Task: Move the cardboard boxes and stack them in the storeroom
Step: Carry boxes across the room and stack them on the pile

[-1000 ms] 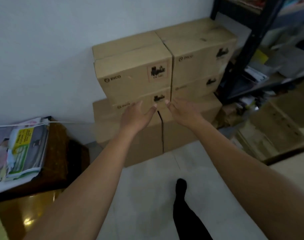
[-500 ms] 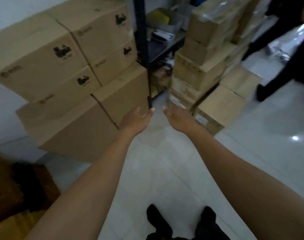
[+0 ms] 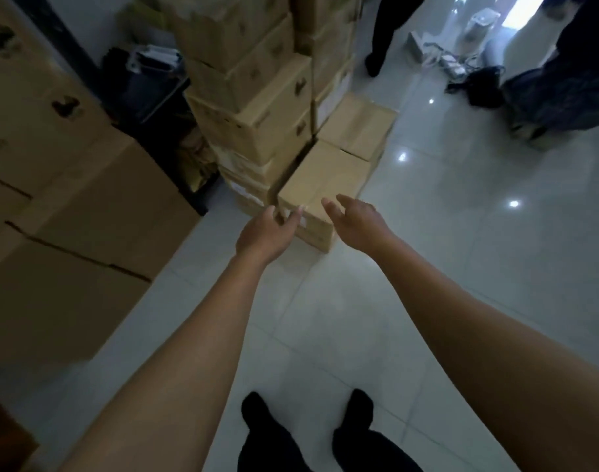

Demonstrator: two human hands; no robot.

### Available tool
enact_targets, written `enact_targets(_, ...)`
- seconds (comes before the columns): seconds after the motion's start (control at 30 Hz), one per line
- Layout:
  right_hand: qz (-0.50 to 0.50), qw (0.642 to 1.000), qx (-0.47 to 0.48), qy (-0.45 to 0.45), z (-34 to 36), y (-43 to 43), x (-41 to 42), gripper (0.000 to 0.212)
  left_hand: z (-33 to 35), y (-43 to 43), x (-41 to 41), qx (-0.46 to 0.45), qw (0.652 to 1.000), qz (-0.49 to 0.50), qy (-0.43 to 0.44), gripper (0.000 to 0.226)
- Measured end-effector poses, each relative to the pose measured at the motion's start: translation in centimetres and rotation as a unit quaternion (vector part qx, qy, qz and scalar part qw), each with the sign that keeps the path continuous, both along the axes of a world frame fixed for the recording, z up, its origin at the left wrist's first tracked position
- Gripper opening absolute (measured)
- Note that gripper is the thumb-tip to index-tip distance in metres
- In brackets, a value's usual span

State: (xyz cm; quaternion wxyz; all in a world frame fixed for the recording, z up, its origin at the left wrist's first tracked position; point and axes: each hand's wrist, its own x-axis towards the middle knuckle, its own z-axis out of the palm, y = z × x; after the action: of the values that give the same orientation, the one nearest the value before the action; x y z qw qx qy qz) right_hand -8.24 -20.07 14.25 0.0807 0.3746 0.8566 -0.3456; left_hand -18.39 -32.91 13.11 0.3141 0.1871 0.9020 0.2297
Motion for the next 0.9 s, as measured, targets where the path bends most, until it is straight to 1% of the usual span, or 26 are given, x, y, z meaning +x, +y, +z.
enact_targets(0.2, -0.010, 1.000, -0.018, -0.010, -3.4, 9.5, -0.2, 0.065, -3.7, 8.7, 0.5, 0.001, 1.000, 0.006, -0.018, 0.087)
enact_targets(0.37, -0.005, 1.000, -0.024, -0.017, -6.5, 17.7, -4.9, 0.065, -7.2, 15.3, -3.6, 0.003, 0.998, 0.053, -0.033, 0.084)
enact_targets(0.53, 0.000, 0.999, -0.024, -0.029, -11.1, 25.3, -11.1, 0.063, -12.1, 21.7, -9.8, 0.012, 0.988, 0.142, -0.062, 0.082)
enact_targets(0.7, 0.052, 0.998, -0.008, -0.044, -17.4, 31.3, -17.4, 0.061, -18.3, 25.9, -13.9, 0.041, 0.961, 0.259, -0.083, 0.082)
enact_targets(0.8, 0.106, 0.993, -0.009, -0.050, -22.6, 34.1, -21.5, 0.059, -23.4, 27.4, -15.5, 0.045, 0.938, 0.335, -0.071, 0.083)
enact_targets(0.9, 0.166, 0.985, -0.005, -0.050, -28.6, 36.6, -25.5, 0.058, -29.6, 29.3, -16.8, 0.043, 0.908, 0.411, -0.064, 0.088)
